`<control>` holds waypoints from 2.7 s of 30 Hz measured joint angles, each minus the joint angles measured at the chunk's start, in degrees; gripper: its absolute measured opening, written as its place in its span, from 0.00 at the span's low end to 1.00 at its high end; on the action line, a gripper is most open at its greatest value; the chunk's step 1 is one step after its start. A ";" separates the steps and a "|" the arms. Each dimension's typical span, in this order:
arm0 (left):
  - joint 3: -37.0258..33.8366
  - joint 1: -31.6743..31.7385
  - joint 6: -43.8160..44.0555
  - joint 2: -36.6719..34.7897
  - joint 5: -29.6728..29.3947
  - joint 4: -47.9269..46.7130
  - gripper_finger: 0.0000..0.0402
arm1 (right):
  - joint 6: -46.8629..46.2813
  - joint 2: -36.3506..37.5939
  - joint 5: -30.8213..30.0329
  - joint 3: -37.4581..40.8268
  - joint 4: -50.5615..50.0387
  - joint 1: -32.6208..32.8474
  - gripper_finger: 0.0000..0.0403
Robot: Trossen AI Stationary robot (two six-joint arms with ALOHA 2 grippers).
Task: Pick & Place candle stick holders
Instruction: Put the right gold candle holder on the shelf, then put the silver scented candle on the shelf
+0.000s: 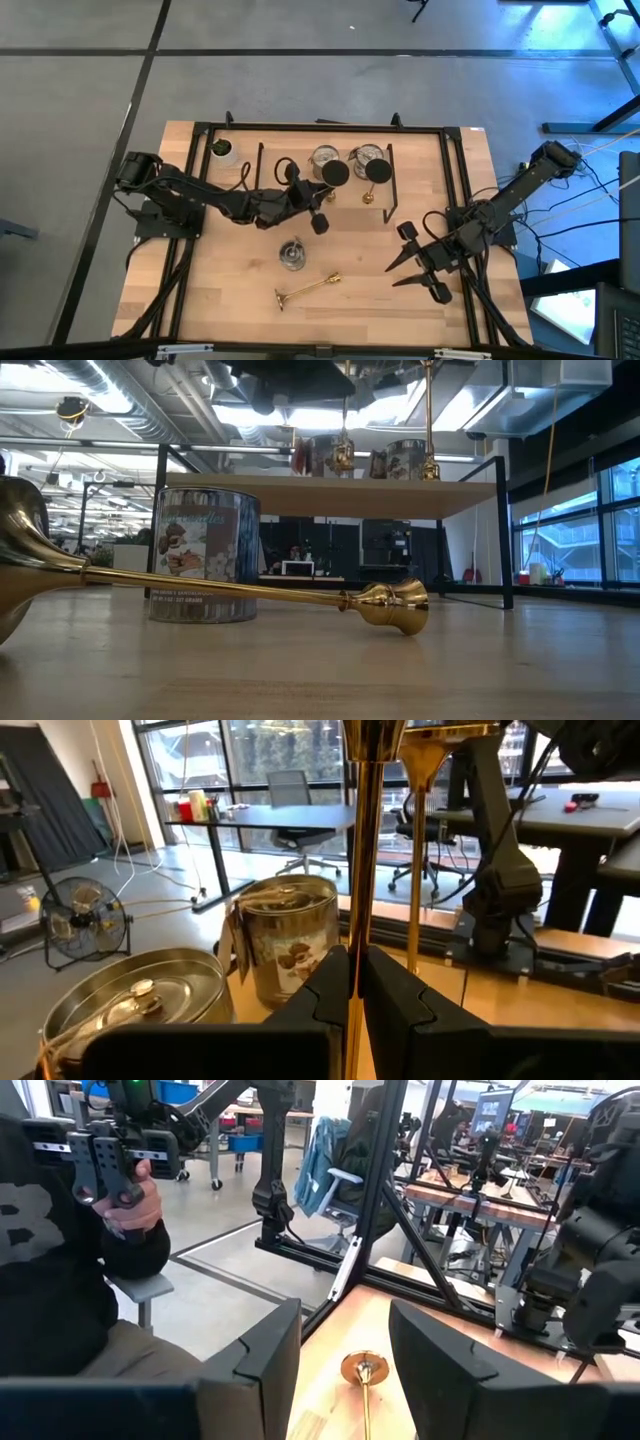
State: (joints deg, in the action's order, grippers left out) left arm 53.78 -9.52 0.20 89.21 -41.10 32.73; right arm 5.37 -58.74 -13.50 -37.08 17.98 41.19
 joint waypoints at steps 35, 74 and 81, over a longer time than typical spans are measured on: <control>-4.55 1.15 4.78 -0.12 0.17 3.43 0.02 | -0.46 -0.66 0.02 0.00 0.24 -0.68 0.39; -4.52 0.92 2.48 -0.11 0.37 3.09 0.15 | -0.44 -0.66 0.02 0.00 0.06 -0.66 0.39; -4.52 0.92 2.09 -0.25 0.28 3.15 0.20 | -0.42 -0.66 0.03 0.00 0.04 -0.66 0.39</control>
State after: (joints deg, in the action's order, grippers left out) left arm 49.25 -8.60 2.29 88.96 -40.82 35.88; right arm 4.95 -59.40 -13.46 -37.08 18.02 40.53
